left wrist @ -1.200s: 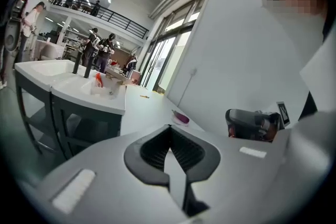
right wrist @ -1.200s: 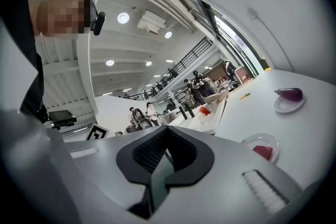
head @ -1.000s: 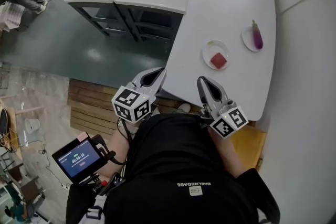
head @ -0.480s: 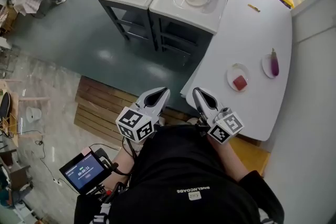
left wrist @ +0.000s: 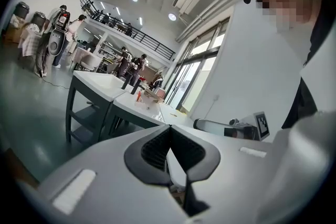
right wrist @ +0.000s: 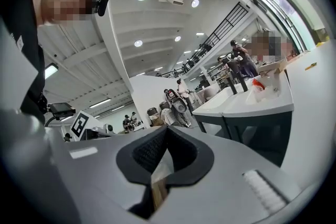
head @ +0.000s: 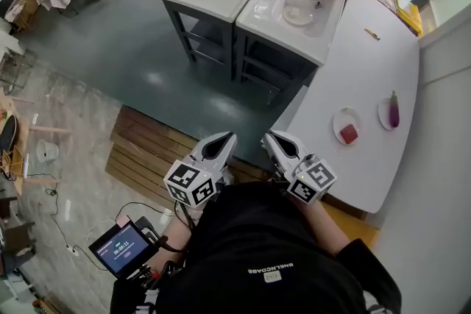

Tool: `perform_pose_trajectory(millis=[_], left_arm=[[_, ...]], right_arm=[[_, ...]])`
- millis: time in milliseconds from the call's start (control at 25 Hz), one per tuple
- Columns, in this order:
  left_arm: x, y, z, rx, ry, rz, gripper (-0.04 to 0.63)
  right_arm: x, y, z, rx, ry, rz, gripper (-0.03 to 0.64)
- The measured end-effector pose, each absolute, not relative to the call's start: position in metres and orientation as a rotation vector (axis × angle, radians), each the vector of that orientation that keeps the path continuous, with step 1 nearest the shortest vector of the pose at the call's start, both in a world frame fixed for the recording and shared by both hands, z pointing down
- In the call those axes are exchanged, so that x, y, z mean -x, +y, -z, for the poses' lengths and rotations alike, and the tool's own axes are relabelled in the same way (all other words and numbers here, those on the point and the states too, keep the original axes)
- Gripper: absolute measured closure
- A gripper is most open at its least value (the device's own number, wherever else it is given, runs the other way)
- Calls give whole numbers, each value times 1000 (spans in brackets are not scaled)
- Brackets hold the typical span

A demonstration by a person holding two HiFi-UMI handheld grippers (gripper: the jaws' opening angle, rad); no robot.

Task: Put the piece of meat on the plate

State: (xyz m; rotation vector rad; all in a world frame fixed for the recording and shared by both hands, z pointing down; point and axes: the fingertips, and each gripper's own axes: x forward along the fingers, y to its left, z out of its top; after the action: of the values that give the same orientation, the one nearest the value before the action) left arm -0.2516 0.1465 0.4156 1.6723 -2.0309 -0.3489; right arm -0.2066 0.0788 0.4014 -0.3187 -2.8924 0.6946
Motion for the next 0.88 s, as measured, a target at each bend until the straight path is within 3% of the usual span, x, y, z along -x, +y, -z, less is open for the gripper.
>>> perform_pose_trajectory(millis=[880], left_arm=[[245, 150, -422, -1708, -1989, 353, 578]], right_arm=[[201, 87, -409, 295, -2897, -683, 612]])
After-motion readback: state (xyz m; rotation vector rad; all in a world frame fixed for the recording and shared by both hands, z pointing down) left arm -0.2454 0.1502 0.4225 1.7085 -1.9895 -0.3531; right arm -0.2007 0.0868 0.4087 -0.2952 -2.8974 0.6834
